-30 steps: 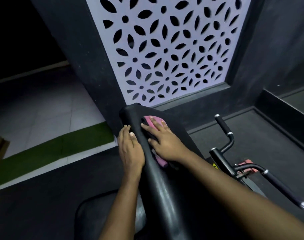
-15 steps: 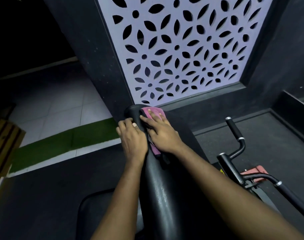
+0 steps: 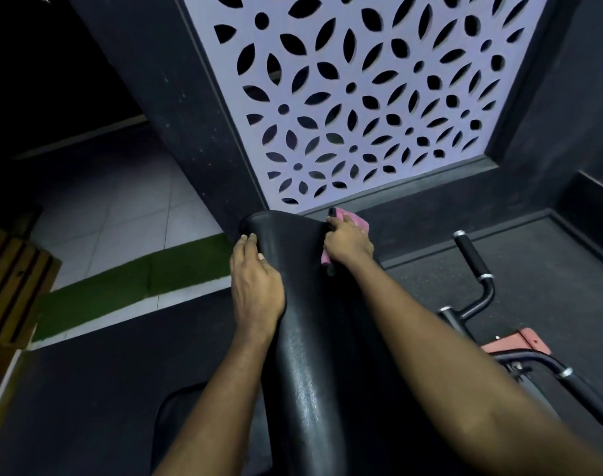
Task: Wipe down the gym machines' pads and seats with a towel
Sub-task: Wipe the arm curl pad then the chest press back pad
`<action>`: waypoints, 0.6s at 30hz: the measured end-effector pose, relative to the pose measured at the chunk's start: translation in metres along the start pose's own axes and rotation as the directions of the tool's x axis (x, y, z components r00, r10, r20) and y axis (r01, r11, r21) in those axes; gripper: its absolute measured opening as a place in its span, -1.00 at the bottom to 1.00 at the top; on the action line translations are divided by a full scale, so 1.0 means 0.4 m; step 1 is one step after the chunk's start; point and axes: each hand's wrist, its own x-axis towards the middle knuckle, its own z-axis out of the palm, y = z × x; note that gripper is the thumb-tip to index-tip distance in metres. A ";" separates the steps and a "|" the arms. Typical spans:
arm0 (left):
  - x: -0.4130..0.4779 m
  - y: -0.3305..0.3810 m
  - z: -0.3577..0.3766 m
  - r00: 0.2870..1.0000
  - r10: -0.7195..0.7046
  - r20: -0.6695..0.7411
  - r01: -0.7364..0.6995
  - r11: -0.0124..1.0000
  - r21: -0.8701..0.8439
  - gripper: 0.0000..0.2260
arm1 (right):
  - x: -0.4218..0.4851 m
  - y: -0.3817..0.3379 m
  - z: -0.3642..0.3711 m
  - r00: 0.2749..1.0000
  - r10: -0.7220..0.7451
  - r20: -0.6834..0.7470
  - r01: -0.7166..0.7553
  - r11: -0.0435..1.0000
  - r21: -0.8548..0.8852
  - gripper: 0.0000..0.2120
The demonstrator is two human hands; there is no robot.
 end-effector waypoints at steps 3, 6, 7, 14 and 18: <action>0.004 0.000 0.001 1.000 0.007 0.003 -0.007 1.000 0.012 -0.59 | -0.140 -0.022 0.028 0.987 -0.161 -0.023 0.160 0.987 -0.028 -0.42; 0.002 0.001 0.001 1.000 0.002 0.006 -0.002 0.999 0.040 -0.60 | -0.157 0.006 0.038 0.983 -0.181 -0.006 0.181 0.983 0.031 -0.43; 0.001 0.002 0.001 1.000 0.005 0.007 -0.006 0.999 0.046 -0.60 | -0.122 0.018 0.034 0.986 -0.163 0.020 0.162 0.986 0.031 -0.44; 0.003 -0.001 0.001 1.000 0.028 0.004 -0.028 0.998 0.058 -0.61 | 0.120 0.160 0.014 0.999 0.050 0.004 -0.050 0.999 -0.019 -0.47; 0.004 -0.002 0.003 1.000 0.028 0.004 -0.028 0.998 0.061 -0.61 | 0.149 0.194 -0.004 0.989 0.147 0.011 -0.147 0.987 0.064 -0.47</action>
